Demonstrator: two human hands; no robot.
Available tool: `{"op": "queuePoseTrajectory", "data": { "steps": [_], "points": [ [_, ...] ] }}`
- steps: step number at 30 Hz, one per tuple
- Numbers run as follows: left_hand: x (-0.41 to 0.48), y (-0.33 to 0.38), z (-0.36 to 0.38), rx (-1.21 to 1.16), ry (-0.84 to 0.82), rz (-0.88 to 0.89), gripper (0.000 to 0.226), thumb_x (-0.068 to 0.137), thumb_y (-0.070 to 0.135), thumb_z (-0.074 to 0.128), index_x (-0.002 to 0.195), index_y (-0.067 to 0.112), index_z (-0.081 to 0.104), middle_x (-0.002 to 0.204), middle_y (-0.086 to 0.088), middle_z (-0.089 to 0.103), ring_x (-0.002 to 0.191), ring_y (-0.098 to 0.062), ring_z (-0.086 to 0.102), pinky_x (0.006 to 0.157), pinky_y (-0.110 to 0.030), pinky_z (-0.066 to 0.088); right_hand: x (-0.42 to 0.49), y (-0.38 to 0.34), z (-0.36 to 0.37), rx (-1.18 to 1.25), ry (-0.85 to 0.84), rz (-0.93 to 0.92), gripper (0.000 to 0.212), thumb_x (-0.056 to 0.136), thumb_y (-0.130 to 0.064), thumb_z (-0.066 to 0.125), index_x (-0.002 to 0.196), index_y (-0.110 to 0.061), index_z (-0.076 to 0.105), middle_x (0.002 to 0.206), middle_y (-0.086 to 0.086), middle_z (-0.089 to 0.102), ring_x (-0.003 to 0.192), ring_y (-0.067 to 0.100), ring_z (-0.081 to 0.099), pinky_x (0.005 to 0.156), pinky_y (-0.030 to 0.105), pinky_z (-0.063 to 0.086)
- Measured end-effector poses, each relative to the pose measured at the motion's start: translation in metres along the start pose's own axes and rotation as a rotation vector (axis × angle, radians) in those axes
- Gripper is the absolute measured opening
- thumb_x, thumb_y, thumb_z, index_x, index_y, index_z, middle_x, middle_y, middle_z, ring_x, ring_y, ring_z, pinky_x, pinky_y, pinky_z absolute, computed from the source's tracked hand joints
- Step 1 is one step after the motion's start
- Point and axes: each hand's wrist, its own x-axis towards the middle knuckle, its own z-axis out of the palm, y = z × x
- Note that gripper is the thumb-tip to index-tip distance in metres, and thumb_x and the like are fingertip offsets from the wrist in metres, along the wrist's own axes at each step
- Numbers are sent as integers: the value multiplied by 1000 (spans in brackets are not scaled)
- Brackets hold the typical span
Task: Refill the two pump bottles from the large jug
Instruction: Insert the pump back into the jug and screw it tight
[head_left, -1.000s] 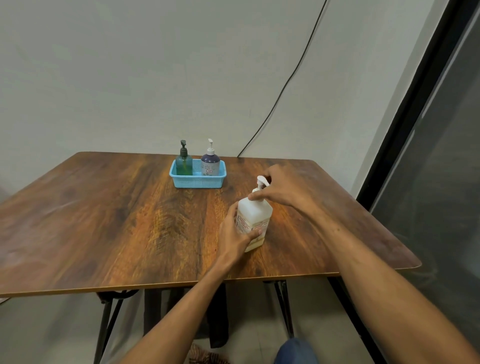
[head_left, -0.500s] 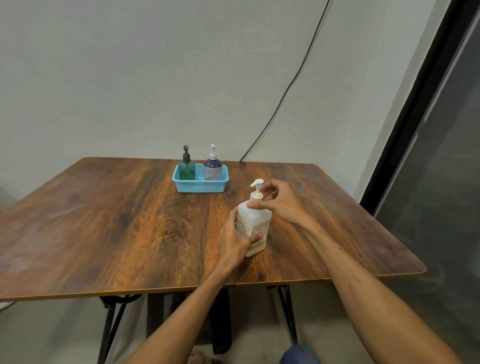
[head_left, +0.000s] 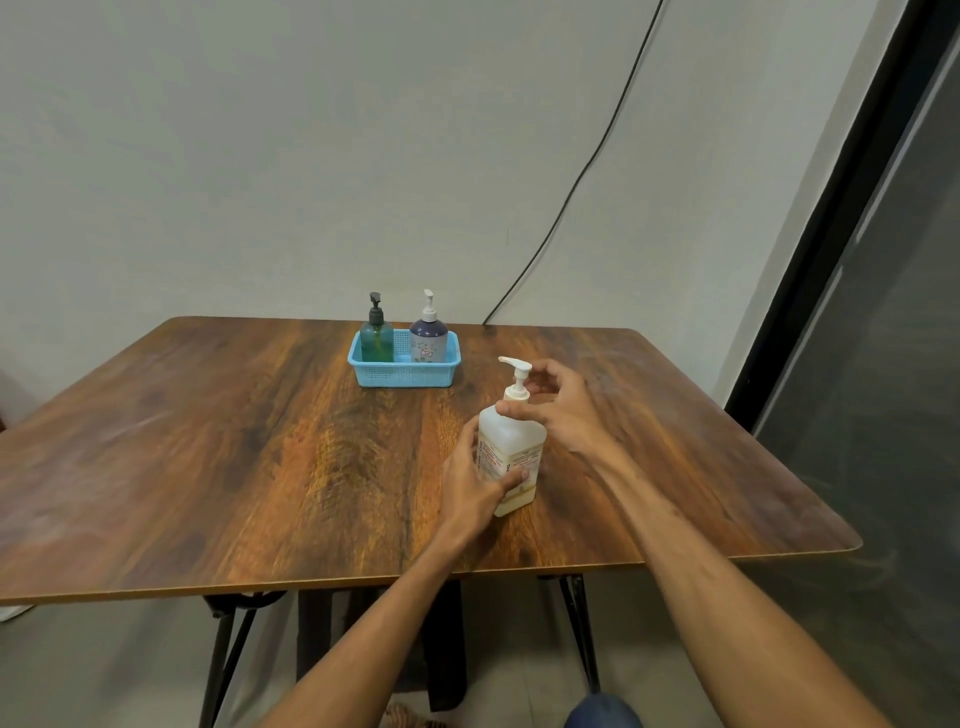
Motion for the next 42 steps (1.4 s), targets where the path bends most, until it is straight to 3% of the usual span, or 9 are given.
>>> {"op": "queuePoseTrajectory", "data": {
  "steps": [4,10,14,21,25,30,34,37,42],
  "points": [
    [0,-2,0,4,2,7,80,68,23,87,136,26,46,121,13,59,111,2,56,90,-26,53,-2,5,4,1,26,22,38,66,-7,89,99,-14,72,101,0,73,95,18,69,84,38,56],
    [0,2,0,7,-4,7,81,68,23,87,136,28,44,117,21,55,109,9,54,83,-11,48,-9,8,11,27,67,-14,49,61,-21,94,99,-29,64,105,-6,68,100,12,64,87,32,55],
    [0,0,-1,20,-2,2,80,67,22,87,135,28,45,116,23,55,109,11,53,86,-17,50,-8,12,7,106,100,43,36,64,-15,90,95,-24,74,102,-3,75,99,20,71,89,49,58],
    [0,0,0,39,-10,-1,80,68,25,87,136,26,45,119,19,56,108,15,51,81,-7,47,-10,7,13,83,145,-18,47,61,-15,93,97,-26,66,104,-4,70,98,14,65,88,36,57],
    [-1,0,-2,41,-3,-1,79,68,23,87,134,28,45,112,25,54,104,21,50,79,-3,45,-9,15,12,91,133,26,39,65,-13,90,97,-27,73,99,-5,76,95,15,71,89,47,58],
    [0,-1,-2,40,-14,-3,82,67,24,88,137,27,44,118,20,57,108,14,52,82,-9,48,-7,14,21,54,190,-1,56,46,-34,94,94,-25,66,95,-4,71,92,17,69,82,43,60],
    [-1,1,-2,30,-12,1,79,68,23,87,134,29,45,112,26,54,106,16,52,82,-13,50,-6,20,13,61,104,16,53,63,-17,91,111,-21,71,106,-4,74,101,13,69,92,43,56],
    [0,1,-2,35,-18,-1,79,68,22,87,134,32,44,111,28,53,105,13,53,78,-9,48,-6,22,11,79,141,52,46,60,-10,92,101,-22,75,98,-3,77,93,16,73,86,48,59],
    [2,-1,-1,29,-22,-7,81,68,21,87,135,30,44,113,23,55,105,11,54,78,-9,49,-5,18,20,39,212,-1,50,46,-24,96,85,-19,65,88,-3,71,86,21,69,78,47,60]
  ]
}}
